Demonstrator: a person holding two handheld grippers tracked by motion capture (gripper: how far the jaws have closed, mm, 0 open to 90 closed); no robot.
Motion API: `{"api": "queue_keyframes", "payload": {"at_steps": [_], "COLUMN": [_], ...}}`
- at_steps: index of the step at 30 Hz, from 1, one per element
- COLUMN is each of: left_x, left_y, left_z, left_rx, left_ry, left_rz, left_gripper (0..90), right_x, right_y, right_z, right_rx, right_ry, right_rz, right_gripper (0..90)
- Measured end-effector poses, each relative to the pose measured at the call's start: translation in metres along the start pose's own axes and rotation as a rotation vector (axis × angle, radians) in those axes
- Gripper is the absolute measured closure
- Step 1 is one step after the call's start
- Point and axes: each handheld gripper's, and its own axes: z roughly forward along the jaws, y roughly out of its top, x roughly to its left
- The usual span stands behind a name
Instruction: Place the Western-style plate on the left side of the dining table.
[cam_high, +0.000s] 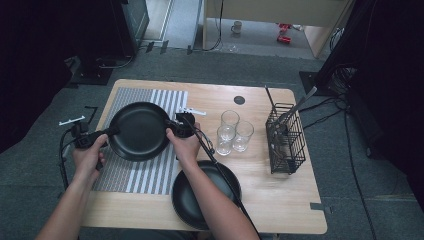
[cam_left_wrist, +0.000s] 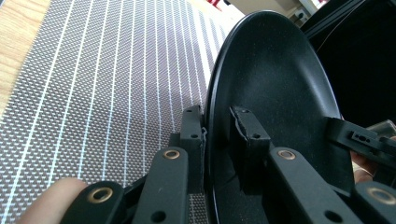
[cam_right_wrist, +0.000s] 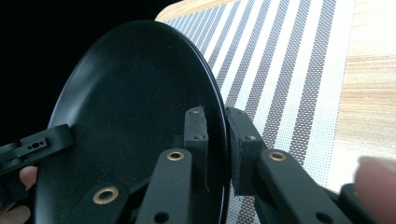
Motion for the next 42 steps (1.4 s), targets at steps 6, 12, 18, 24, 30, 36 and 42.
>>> {"api": "queue_keyframes", "payload": {"at_steps": [6,12,18,24,30,36,42], "left_x": [0.002,0.007,0.011,0.01,0.01,0.013,0.012], "left_y": [0.006,0.009,0.01,0.012,0.013,0.014,0.016], "left_z": [0.006,0.012,0.02,0.028,0.037,0.044,0.047], "left_rx": [0.003,0.004,0.009,0.009,0.02,0.032,0.016], "left_ry": [0.017,0.032,0.033,0.06,0.082,0.101,0.129], "left_rz": [0.002,-0.016,0.006,0.032,0.058,0.053,0.092], "left_gripper": [77.1,77.1,76.8,76.4,75.7,74.2,72.5], "right_x": [-0.004,-0.005,-0.008,-0.016,-0.022,-0.023,-0.022], "right_y": [0.002,0.002,0.002,0.0,0.0,0.0,0.001], "right_z": [0.007,0.015,0.02,0.026,0.031,0.033,0.035], "right_rx": [0.022,0.029,0.041,0.065,0.087,0.094,0.089], "right_ry": [-0.001,-0.013,-0.023,-0.031,-0.036,-0.048,-0.055], "right_rz": [0.037,0.052,0.058,0.079,0.097,0.096,0.097], "right_gripper": [80.1,80.0,79.9,79.4,79.2,79.8,79.8]}}
